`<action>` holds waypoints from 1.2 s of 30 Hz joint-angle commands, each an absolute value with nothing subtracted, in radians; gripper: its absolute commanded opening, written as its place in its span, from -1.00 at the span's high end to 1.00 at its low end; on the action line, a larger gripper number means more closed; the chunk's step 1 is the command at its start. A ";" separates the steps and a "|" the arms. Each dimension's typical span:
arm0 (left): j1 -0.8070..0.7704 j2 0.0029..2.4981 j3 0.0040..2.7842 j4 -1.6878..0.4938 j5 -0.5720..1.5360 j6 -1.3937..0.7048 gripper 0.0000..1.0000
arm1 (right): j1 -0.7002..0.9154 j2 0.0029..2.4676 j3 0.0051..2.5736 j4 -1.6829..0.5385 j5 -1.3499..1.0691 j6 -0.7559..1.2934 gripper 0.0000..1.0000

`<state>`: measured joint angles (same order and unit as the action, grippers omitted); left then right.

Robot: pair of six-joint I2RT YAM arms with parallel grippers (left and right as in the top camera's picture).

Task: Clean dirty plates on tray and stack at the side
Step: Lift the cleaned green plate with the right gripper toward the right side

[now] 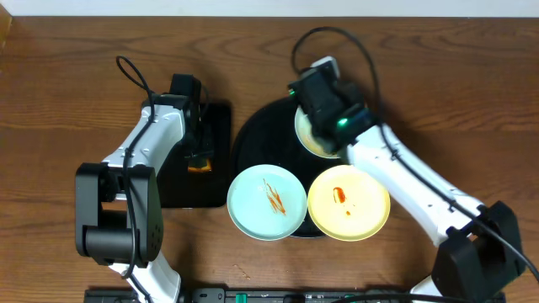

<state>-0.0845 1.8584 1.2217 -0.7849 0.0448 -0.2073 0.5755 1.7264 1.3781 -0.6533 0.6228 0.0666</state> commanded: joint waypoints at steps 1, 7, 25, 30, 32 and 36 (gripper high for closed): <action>-0.085 1.868 1.227 -0.788 0.025 -0.204 0.10 | 0.472 1.698 1.380 -0.667 0.338 0.142 0.79; -0.085 1.868 1.227 -0.788 0.026 -0.204 0.10 | 0.316 1.698 1.380 -0.685 0.060 0.142 -0.11; -0.085 1.868 1.227 -0.789 0.026 -0.204 0.10 | 0.142 1.783 1.377 -0.694 0.002 0.153 -0.49; -0.085 1.868 1.227 -0.788 0.026 -0.204 0.10 | 0.126 1.888 1.377 -0.683 -0.078 0.149 -0.37; -0.085 1.868 1.227 -0.788 0.026 -0.204 0.10 | 0.126 1.918 1.377 -0.673 -0.088 0.149 -0.33; -0.085 1.868 1.227 -0.788 0.026 -0.204 0.10 | 0.126 1.963 1.377 -0.646 -0.093 0.149 -0.07</action>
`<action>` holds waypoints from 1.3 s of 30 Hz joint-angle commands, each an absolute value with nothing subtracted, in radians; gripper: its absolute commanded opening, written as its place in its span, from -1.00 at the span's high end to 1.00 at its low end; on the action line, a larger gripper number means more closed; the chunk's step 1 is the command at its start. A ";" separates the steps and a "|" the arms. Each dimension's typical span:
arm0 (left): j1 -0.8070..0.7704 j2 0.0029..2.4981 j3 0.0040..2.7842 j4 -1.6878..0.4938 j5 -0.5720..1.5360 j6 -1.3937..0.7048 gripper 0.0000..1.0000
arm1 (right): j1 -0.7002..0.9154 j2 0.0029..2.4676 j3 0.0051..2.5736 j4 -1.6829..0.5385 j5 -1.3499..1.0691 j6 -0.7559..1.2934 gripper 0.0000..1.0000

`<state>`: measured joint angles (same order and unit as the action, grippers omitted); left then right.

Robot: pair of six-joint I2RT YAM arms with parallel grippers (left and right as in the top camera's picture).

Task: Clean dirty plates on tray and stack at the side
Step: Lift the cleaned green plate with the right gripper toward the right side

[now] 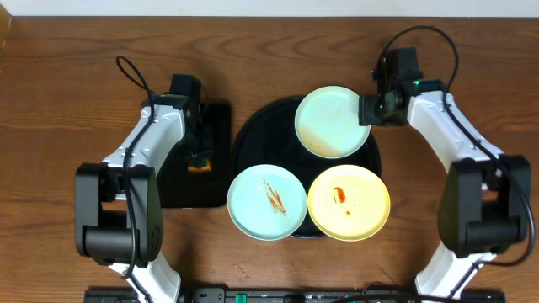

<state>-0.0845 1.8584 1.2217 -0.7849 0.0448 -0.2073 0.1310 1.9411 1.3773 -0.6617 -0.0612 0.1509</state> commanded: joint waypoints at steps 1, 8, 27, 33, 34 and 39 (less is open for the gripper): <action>-0.085 1.868 1.227 -0.788 0.026 -0.204 0.10 | 0.127 1.968 1.377 -0.641 -0.101 0.149 -0.05; -0.085 1.868 1.227 -0.788 0.026 -0.204 0.10 | 0.131 2.012 1.377 -0.596 -0.155 0.150 0.49; -0.085 1.868 1.227 -0.788 0.026 -0.204 0.10 | 0.131 2.017 1.378 -0.591 -0.154 0.201 0.98; -0.085 1.868 1.227 -0.788 0.026 -0.204 0.10 | 0.132 1.917 1.378 -0.586 -0.144 0.158 0.98; -0.085 1.868 1.227 -0.788 0.026 -0.204 0.10 | 0.133 1.895 1.378 -0.587 -0.126 0.151 0.98; -0.085 1.868 1.227 -0.788 0.026 -0.204 0.10 | 0.178 1.788 1.378 -0.595 -0.007 0.088 0.98</action>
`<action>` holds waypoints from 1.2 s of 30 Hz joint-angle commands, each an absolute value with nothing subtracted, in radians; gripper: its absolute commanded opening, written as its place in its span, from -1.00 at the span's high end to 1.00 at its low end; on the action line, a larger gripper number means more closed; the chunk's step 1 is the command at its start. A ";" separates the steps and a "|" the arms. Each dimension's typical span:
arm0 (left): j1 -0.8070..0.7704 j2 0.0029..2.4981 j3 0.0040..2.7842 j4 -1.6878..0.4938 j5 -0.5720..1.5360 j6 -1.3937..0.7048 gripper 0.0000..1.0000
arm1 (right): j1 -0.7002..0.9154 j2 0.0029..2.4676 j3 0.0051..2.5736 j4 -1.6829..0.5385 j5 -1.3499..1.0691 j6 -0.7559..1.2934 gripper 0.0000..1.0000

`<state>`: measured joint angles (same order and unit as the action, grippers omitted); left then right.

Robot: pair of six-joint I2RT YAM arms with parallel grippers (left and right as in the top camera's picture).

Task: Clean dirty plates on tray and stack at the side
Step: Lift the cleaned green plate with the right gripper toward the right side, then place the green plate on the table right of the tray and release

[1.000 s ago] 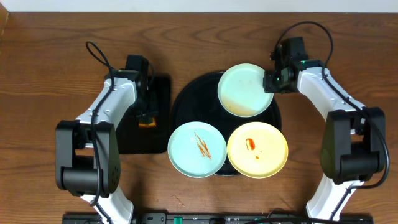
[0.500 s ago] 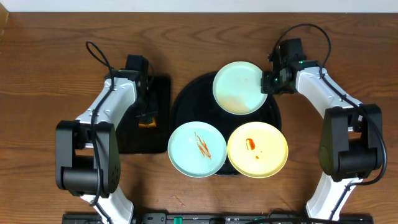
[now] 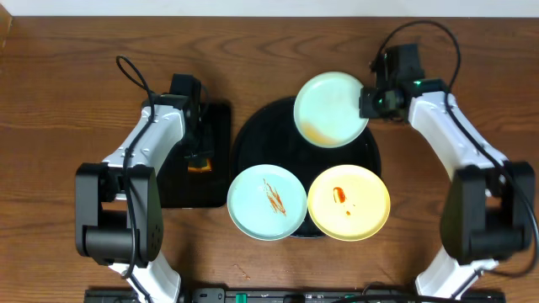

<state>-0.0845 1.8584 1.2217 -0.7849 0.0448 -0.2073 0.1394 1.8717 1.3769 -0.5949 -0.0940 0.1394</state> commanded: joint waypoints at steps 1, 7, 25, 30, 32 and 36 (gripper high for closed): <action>-0.085 1.868 1.227 -0.788 0.026 -0.204 0.10 | 0.197 1.772 1.378 -0.596 0.038 0.087 0.98; -0.085 1.868 1.227 -0.788 0.026 -0.204 0.10 | 0.311 1.724 1.378 -0.598 0.316 0.043 0.98; -0.085 1.868 1.227 -0.788 0.026 -0.204 0.10 | 0.660 1.720 1.378 -0.446 1.024 -0.110 0.98; -0.085 1.868 1.227 -0.788 0.026 -0.204 0.10 | 0.659 1.720 1.378 -0.448 1.037 -0.118 0.98; -0.085 1.868 1.227 -0.788 0.026 -0.204 0.10 | 0.659 1.720 1.378 -0.448 1.044 -0.117 0.98; -0.085 1.868 1.227 -0.788 0.026 -0.204 0.10 | 0.633 1.720 1.378 -0.498 1.042 0.001 0.98</action>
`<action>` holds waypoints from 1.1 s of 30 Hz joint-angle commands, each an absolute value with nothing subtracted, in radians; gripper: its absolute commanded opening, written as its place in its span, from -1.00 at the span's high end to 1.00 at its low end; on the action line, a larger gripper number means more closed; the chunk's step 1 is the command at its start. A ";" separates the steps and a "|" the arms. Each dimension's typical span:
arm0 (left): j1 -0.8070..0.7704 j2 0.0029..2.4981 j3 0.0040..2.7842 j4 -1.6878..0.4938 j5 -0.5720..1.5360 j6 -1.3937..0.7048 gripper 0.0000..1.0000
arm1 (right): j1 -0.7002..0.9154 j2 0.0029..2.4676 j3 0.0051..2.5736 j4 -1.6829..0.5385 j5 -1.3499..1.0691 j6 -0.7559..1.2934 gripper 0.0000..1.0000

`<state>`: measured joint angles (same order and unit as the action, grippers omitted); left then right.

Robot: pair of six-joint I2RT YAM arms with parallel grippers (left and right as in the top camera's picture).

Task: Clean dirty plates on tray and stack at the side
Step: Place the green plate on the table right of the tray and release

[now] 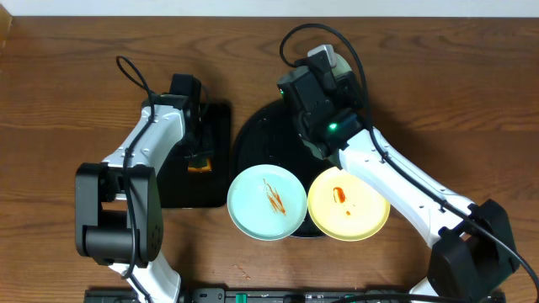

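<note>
A black round tray (253,143) sits mid-table. On its front edge rest a light blue plate (268,202) with orange streaks and a yellow plate (349,202) with a red smear. My right gripper (310,101) hangs over the tray's back right part. Its housing hides the fingers and whatever lies beneath. At the left, my left gripper (199,154) hovers over a black mat (215,135), right at a small orange sponge (198,166). Whether its fingers are closed on the sponge does not show.
Brown wooden table all around. The right arm's forearm (396,181) crosses the tray's right side, close above the yellow plate. Cables loop behind both arms. A dark rail runs along the front edge.
The right gripper was at the right rim of a pale green plate at the tray's back edge. It now stands over the back of the tray and the green plate is hidden. The left arm is unchanged.
The right gripper first hung over the pale green plate at the tray's back. Then it was at that plate's right rim. Then the plate sat shifted toward the far edge. Now the arm covers that spot again. The left arm stayed on the mat throughout.
</note>
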<state>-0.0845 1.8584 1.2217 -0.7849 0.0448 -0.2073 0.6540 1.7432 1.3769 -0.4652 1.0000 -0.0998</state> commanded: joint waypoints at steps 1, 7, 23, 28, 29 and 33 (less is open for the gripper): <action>-0.085 1.868 1.227 -0.788 0.026 -0.204 0.10 | 0.622 1.720 1.378 -0.519 1.039 0.041 0.98; -0.085 1.868 1.227 -0.788 0.026 -0.204 0.10 | 0.496 1.719 1.378 -0.653 0.887 0.244 0.98; -0.085 1.868 1.227 -0.788 0.026 -0.204 0.10 | -0.078 1.720 1.368 -0.850 0.393 0.486 0.98; -0.085 1.868 1.227 -0.788 0.026 -0.204 0.10 | -0.172 1.720 1.317 -0.845 0.357 0.485 0.98; -0.085 1.868 1.227 -0.788 0.026 -0.204 0.10 | -0.179 1.720 1.306 -0.842 0.353 0.485 0.98; -0.085 1.868 1.227 -0.788 0.026 -0.204 0.10 | -0.193 1.720 1.270 -0.819 0.327 0.473 0.95</action>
<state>-0.0845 1.8584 1.2217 -0.7849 0.0448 -0.2073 -0.1833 1.7428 1.2930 -0.8337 0.3630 0.4644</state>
